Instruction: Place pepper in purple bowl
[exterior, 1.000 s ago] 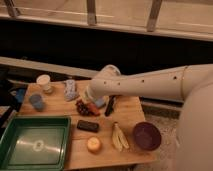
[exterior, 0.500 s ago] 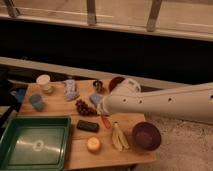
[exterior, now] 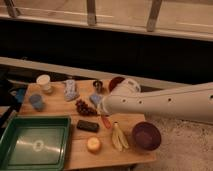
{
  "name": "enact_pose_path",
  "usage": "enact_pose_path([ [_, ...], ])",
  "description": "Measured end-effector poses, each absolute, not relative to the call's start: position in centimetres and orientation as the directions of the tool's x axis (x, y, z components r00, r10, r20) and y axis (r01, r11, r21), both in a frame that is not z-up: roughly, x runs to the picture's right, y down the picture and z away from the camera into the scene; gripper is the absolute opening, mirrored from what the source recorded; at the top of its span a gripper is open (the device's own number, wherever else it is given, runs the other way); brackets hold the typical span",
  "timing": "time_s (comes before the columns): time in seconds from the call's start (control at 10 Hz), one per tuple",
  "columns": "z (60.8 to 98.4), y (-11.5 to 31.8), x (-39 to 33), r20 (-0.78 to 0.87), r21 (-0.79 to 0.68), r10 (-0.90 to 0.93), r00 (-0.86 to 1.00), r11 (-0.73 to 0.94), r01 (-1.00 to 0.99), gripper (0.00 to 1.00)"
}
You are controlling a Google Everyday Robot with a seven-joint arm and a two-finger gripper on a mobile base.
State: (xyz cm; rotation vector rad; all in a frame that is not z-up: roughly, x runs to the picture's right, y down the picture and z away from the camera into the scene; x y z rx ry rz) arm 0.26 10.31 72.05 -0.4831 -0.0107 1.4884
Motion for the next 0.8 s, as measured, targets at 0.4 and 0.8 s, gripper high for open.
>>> enact_pose_path([
  [0.4, 70.2, 10.3, 7.7, -0.262, -0.216, 0.964, -0.05, -0.109, -0.97, 0.0],
  [0.8, 68.8, 13.4, 17.3, -0.245, -0.124, 0.933, -0.264, -0.3, -0.946, 0.0],
])
